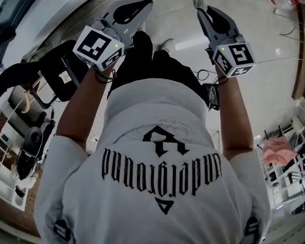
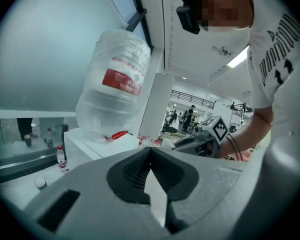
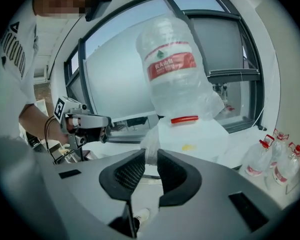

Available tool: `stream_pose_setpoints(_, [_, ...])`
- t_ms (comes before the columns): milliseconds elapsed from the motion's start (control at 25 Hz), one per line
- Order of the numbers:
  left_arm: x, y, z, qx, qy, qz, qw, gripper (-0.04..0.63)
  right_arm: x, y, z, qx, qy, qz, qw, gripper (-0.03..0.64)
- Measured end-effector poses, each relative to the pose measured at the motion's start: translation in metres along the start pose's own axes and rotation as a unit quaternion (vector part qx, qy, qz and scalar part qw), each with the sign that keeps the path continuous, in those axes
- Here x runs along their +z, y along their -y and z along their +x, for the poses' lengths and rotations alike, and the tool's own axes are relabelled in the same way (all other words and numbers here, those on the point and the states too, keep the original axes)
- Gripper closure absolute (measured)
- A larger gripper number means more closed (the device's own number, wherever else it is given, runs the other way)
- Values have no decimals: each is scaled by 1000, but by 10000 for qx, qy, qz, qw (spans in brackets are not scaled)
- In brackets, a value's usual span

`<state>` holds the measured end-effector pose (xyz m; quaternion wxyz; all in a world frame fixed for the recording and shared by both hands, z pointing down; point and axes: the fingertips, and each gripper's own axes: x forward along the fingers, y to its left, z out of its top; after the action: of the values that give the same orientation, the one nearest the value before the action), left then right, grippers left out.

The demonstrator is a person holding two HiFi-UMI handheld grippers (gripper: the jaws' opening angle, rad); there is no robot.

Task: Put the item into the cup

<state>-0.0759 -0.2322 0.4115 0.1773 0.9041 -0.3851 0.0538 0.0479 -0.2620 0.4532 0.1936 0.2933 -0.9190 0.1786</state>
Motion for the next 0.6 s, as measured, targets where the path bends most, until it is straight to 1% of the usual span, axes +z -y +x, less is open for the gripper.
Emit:
stream_pose_setpoints(160, [-30, -19, 12, -14, -71, -54, 10000, 581, -30, 8, 29, 66, -287, 96, 9995, 537])
stream_pose_setpoints(440, [-76, -33, 46, -116, -257, -184, 9994, 581, -79, 21, 64, 151, -660, 129, 9976, 537])
stream_pose_setpoints(600, [-101, -43, 65, -112, -410, -131, 9990, 581, -102, 36, 88, 120, -789, 222, 9966, 537])
